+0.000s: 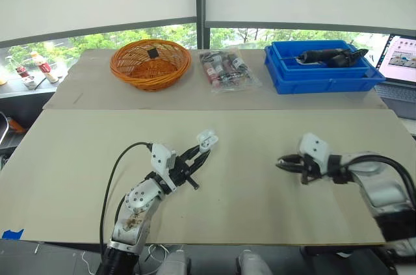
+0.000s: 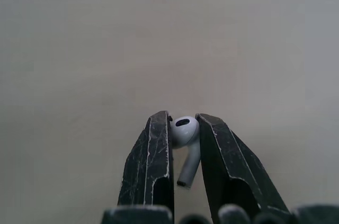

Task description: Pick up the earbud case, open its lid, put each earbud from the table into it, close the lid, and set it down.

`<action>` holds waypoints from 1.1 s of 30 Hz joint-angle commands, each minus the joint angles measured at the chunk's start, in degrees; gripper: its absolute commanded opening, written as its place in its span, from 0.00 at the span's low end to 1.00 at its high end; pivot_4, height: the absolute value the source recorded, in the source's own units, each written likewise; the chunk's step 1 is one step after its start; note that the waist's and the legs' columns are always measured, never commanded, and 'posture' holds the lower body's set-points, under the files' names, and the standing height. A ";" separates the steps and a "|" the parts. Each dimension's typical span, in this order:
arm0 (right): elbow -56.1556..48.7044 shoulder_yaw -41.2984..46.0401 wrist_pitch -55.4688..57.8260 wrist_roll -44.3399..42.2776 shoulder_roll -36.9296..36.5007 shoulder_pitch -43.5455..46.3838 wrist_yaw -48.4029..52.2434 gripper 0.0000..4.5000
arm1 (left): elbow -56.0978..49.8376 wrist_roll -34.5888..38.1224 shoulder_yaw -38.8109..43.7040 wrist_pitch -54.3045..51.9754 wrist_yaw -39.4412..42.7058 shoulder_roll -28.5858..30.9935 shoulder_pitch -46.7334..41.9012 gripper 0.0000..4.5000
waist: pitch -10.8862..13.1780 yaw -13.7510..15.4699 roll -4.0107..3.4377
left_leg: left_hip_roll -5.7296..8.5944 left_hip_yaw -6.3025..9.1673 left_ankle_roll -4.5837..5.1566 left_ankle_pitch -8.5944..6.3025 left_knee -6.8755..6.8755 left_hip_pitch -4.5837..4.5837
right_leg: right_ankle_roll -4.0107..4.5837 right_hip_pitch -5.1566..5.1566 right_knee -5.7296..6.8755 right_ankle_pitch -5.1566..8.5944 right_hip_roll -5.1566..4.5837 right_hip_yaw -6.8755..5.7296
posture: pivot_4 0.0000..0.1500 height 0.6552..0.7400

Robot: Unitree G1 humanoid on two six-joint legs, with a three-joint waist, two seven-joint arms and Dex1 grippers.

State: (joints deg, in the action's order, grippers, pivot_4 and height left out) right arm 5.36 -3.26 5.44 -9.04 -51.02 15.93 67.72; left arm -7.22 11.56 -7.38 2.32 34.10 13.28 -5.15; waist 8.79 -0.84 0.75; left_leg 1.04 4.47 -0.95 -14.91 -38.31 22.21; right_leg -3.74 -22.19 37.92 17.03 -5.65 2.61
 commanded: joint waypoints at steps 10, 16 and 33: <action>3.41 1.58 -23.71 -0.97 -14.11 -8.21 17.46 0.08 | -8.09 0.33 -1.33 -1.45 -1.79 -0.15 5.08 0.11 | 0.03 0.25 0.01 | 0.01 -0.05 0.02 -0.01 -0.04 -0.06 | 0.00 0.10 -0.05 0.00 -0.04 0.02 | 1.00 1.00; 2.54 1.45 -23.53 -1.76 -15.69 -10.28 20.42 0.08 | -10.75 0.33 -1.92 -2.86 -2.03 0.44 7.04 0.11 | 0.03 0.21 0.01 | -0.01 -0.04 0.02 -0.01 -0.01 -0.08 | 0.00 0.10 -0.04 0.00 -0.02 0.03 | 1.00 1.00; -1.45 1.49 -19.80 -0.82 -15.49 -10.53 17.19 0.76 | -13.16 0.62 -2.91 -5.17 -3.04 0.37 8.69 0.11 | 0.03 0.70 0.01 | -0.01 -0.03 0.02 -0.01 -0.01 -0.13 | 0.00 0.18 -0.06 0.00 -0.02 0.01 | 1.00 1.00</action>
State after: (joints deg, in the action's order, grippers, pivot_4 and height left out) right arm 6.36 -2.76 -15.62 -8.21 -65.40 5.83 84.31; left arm -17.31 11.45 -10.03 -2.98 31.19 13.69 3.40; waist 8.82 -0.14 0.76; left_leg 1.03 4.46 -0.93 -14.92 -38.32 22.09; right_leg -3.75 -22.01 37.86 17.03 -5.67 2.62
